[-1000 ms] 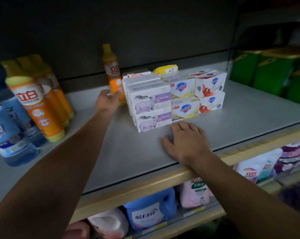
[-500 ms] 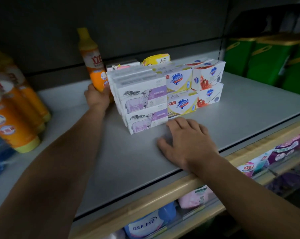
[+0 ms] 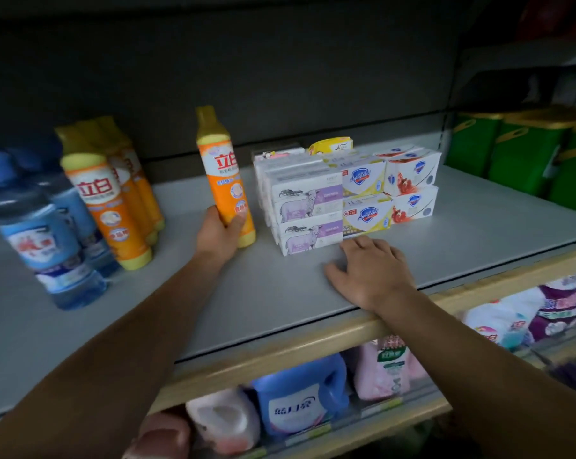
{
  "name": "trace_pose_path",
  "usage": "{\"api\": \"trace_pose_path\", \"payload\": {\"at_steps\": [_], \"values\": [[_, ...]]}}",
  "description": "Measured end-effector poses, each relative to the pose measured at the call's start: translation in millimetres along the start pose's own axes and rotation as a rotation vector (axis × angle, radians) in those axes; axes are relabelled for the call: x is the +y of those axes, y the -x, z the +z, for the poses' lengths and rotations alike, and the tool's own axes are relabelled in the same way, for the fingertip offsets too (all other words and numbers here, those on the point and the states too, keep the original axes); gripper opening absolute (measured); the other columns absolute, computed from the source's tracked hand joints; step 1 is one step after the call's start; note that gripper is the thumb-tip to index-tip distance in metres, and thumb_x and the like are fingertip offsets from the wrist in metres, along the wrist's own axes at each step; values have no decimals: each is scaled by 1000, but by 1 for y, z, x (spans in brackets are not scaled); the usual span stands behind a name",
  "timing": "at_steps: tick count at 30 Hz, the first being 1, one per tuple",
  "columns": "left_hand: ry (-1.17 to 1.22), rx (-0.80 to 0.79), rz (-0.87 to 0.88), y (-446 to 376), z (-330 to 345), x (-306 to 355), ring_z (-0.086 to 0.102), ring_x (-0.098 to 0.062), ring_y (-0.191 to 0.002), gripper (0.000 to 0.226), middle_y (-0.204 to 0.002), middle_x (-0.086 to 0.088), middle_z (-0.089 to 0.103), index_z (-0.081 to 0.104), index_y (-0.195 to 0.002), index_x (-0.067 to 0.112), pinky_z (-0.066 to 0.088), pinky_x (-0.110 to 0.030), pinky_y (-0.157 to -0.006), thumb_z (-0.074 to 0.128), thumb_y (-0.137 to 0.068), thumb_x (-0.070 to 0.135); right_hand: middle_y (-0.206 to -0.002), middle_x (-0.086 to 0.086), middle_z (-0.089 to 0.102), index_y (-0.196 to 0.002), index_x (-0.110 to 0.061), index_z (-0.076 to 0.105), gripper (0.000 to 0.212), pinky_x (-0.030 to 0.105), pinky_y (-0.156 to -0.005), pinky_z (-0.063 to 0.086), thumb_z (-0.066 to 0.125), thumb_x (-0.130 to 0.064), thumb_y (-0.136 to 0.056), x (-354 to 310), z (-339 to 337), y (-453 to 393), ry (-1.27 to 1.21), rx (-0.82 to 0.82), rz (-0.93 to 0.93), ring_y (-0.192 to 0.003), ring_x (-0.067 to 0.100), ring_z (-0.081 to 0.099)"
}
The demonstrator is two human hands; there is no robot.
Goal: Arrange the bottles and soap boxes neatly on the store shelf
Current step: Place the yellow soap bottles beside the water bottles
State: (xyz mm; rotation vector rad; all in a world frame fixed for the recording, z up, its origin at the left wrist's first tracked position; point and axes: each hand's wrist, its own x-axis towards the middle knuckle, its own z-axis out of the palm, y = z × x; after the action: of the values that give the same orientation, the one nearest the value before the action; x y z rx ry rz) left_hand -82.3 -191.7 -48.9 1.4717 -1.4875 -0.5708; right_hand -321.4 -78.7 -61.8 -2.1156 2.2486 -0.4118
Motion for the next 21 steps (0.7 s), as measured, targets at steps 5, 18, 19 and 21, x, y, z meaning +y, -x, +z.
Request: {"api": "trace_pose_path", "payload": {"at_steps": [5,18,19,21], "values": [[121,-83,50,78,-36,13,59,-17,-108,44,-129,-6,60,50,-133,8,45,-26,-88,59,-95,28,-140,2,50,-137,-21,50,55,38,-110,30,39,-54,-93,-5,-9,7,1,21,-33,-130,25,44],[346,-331,-22,194,-93,52,70,-20,-99,34,-104,1,74,68,-107,22,57,-39,-87,65,-83,47,-106,-1,69,-117,-32,53,42,41,-80,60,57,-59,-85,-122,-77,20,-1341,-121,-123,-90,16,72],[398,-329,-55,199,-96,57,71,-21,-96,31,-102,0,75,71,-104,22,58,-38,-83,65,-85,46,-105,1,70,-117,-30,54,41,41,-75,61,58,-57,-86,-127,-79,21,-1361,-114,-108,-86,17,73],[522,-315,-155,210,-101,70,73,-22,-88,30,-96,-3,76,74,-94,21,60,-35,-70,69,-82,48,-101,4,71,-119,-26,54,42,40,-69,61,59,-54,-87,-135,-80,20,-1379,-117,-65,-81,19,74]]}}
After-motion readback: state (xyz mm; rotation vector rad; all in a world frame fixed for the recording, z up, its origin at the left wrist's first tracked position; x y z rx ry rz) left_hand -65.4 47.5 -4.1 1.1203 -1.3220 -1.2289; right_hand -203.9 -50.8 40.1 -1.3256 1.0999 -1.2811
